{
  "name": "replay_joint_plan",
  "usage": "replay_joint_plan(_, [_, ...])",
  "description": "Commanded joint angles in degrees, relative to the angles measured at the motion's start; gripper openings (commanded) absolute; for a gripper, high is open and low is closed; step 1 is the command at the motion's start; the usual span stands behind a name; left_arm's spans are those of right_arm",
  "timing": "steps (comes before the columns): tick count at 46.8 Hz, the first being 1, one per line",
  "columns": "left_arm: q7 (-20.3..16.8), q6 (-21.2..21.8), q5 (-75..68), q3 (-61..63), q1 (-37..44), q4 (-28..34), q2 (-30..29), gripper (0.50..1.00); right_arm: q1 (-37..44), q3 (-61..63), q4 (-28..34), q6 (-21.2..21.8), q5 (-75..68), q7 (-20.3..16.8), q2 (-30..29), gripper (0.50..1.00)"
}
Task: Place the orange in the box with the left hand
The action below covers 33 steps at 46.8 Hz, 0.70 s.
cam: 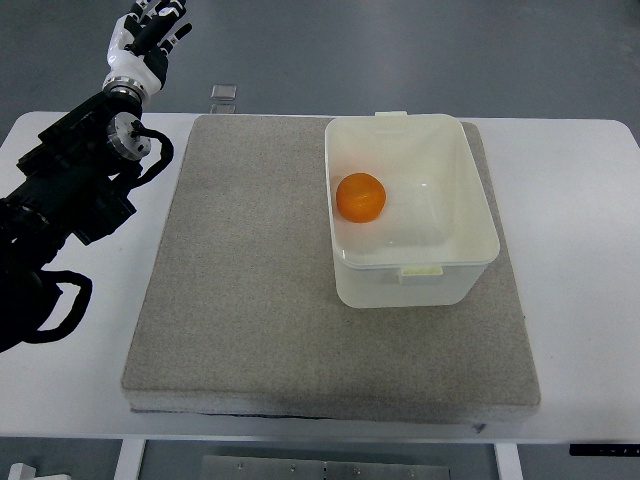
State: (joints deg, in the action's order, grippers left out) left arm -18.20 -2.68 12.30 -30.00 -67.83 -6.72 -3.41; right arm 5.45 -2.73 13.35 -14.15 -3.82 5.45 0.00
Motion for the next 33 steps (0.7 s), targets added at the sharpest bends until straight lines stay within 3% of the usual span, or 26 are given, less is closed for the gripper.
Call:
replay_joint_plan(1, [2.9,2.15,0.01,0.03,-0.63,-0.14,-0.02,0.758,0.0,0.0,0.01,0.0,0.04,0.0,0.0,0.944])
replay_joint_plan(10, [3.26,1.01,0.71,-2.33,-0.46,-0.4,-0.37,0.769,0.0,0.0,0.01,0.0,0.04,0.0,0.0,0.944])
replay_joint_plan(18, [2.82,-6.63,2.29,-8.93,0.42,-0.14,-0.46,0.795,0.0,0.0,0.01,0.0,0.04,0.0,0.0,0.944])
replay_joint_plan(33, [2.2,-6.82,2.12,-8.23,1.38,0.12,-0.46,0.872,0.0,0.0,-0.08,0.0,0.04,0.0,0.0,0.944])
